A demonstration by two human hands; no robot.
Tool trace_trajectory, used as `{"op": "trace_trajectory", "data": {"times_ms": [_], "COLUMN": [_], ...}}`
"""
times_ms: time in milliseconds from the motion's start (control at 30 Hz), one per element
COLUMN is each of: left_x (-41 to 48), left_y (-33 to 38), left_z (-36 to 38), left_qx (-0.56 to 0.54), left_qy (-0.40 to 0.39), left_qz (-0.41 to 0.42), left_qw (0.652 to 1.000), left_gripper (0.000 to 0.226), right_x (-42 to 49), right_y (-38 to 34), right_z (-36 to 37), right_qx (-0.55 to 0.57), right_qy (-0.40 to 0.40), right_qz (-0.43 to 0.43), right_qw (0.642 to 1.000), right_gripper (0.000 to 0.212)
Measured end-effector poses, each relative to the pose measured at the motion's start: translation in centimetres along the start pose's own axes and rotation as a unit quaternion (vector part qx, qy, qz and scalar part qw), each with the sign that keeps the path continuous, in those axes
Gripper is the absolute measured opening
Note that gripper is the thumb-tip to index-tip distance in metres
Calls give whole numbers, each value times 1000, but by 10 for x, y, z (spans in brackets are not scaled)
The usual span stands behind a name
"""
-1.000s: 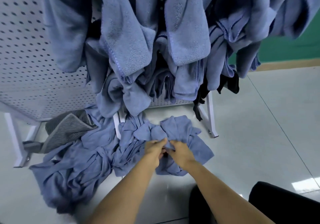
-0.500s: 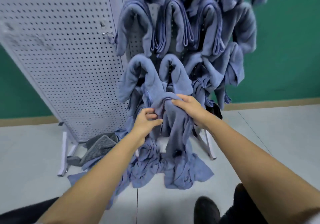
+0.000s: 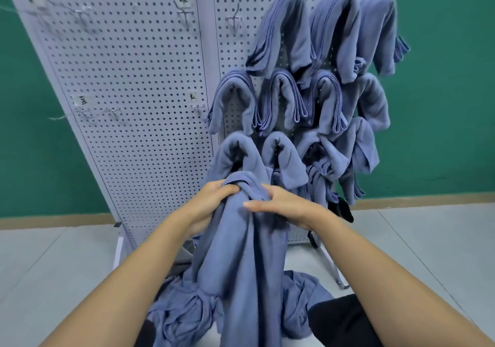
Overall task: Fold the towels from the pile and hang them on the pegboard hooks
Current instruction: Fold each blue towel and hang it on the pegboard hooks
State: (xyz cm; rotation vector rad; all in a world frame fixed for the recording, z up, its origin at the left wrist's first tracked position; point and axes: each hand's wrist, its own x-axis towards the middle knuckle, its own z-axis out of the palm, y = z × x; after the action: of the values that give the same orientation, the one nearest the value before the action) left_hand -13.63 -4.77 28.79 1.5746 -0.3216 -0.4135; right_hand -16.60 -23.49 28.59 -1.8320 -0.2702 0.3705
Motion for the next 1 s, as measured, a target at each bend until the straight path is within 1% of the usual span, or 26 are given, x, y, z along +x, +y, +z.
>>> {"op": "trace_trajectory", "data": {"times_ms": [67, 100, 133, 200, 233, 300, 367, 433, 567, 667, 733, 800, 833, 867, 933, 1000], "left_x": [1, 2, 3, 4, 5, 6, 4, 2, -5, -13, -13, -10, -8, -6, -6, -10], "left_y": [3, 3, 4, 4, 2, -2, -6, -10, -14, -15, -19, -23, -24, -24, -24, -22], "left_z": [0, -1, -3, -9, -11, -15, -14, -9, 1, 5, 5, 2, -1, -4, -8, -8], "left_qx": [-74, -108, -141, -203, -227, -259, -278, -277, -217, -190, -173, -184, -205, -236, -290, -296], "left_qy": [30, 50, 68, 91, 92, 80, 63, 60, 12, -24, 3, 79, 116, 134, 123, 80], "left_qz": [-25, -48, -74, -114, -123, -128, -138, -145, -141, -140, -133, -122, -113, -104, -110, -154], "left_qw": [997, 992, 985, 968, 962, 954, 949, 948, 966, 971, 976, 972, 965, 957, 943, 939], "left_gripper": [21, 21, 22, 25, 27, 40, 56, 57, 59, 45, 35, 24, 24, 26, 30, 30], "right_x": [3, 4, 7, 11, 12, 16, 19, 22, 24, 22, 19, 18, 17, 17, 16, 16], "right_y": [3, 3, 5, 6, 5, 4, 1, -2, -4, -3, -4, -4, -4, -3, -2, -2], "right_z": [10, 15, 17, 18, 16, 12, 8, 3, -1, 2, 5, 8, 8, 9, 9, 8], "right_qx": [-28, -40, -43, -13, 21, 121, 231, 303, 340, 358, 360, 352, 346, 341, 347, 360], "right_qy": [-71, -88, -87, -47, -18, 44, 94, 131, 168, 171, 168, 173, 180, 185, 193, 194], "right_qz": [33, 41, 44, 40, 36, 20, -11, -32, -34, -28, -32, -43, -45, -46, -42, -38], "right_qw": [997, 994, 994, 998, 999, 991, 968, 943, 925, 918, 917, 919, 920, 920, 917, 912], "right_gripper": [42, 41, 41, 37, 34, 31, 28, 32, 44, 40, 35, 33, 32, 31, 29, 26]}}
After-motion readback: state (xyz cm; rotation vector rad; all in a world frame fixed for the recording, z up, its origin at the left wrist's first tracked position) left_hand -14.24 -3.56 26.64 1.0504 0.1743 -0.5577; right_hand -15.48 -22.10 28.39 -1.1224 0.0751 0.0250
